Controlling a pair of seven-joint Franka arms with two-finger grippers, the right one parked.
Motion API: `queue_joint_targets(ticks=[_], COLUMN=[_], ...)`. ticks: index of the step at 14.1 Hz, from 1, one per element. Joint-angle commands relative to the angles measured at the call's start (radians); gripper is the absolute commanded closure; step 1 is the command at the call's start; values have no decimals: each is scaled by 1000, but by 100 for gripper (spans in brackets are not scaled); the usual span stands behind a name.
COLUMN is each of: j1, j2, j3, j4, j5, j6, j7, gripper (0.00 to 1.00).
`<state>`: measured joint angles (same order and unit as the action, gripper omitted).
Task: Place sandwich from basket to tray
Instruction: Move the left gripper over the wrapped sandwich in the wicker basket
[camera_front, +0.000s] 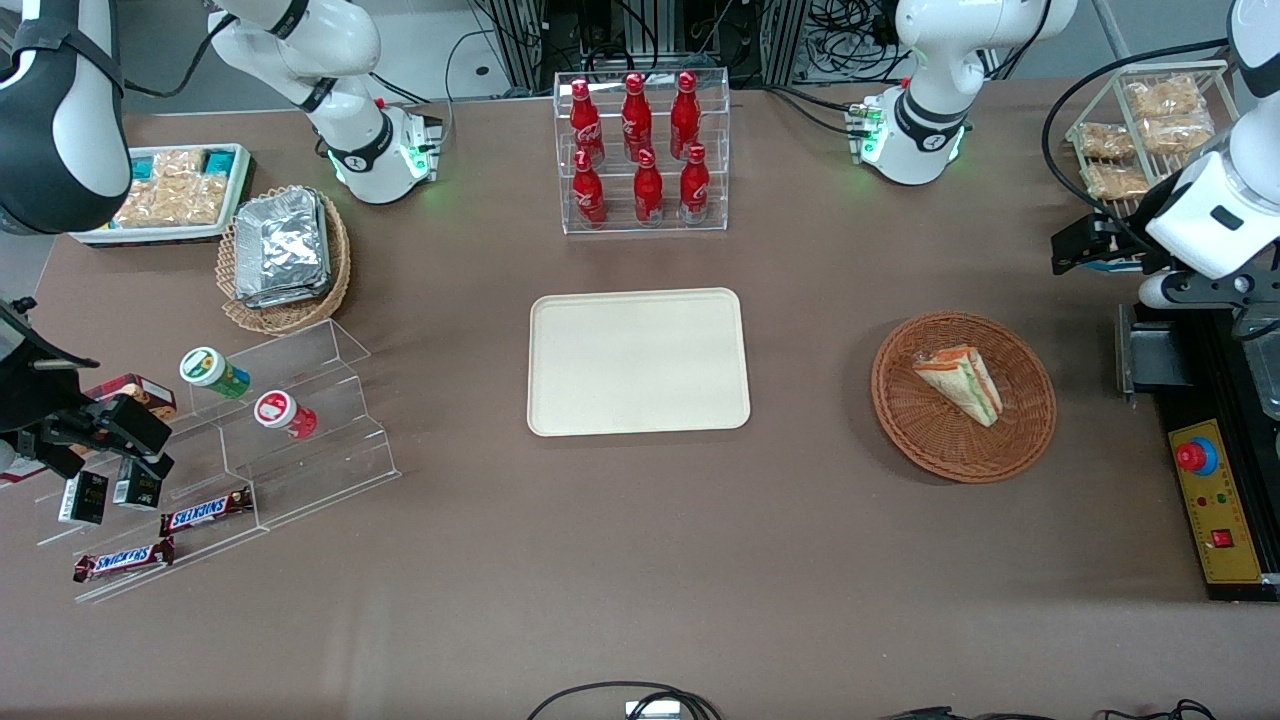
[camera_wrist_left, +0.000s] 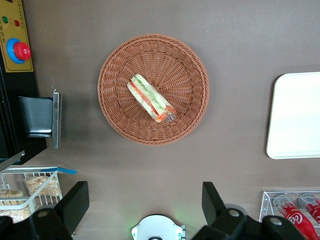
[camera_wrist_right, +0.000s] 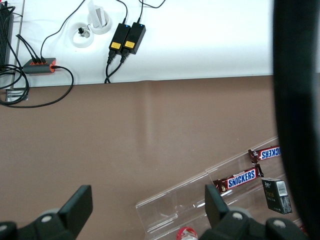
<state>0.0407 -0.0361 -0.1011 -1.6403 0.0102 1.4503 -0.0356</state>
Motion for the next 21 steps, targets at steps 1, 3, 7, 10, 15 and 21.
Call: queue_joint_targets(ticks=[1, 3, 7, 10, 15, 21], j1=[2, 4, -1, 5, 8, 7], j2=[-4, 1, 31, 10, 22, 19], j3=[8, 9, 8, 9, 14, 57], j4=[13, 19, -30, -198, -372, -538], j5=[-15, -13, 57, 65, 56, 51], j6=[-22, -16, 69, 249, 453, 648], j7=[-3, -14, -15, -18, -128, -239], gripper=[0, 0, 0, 0, 0, 0])
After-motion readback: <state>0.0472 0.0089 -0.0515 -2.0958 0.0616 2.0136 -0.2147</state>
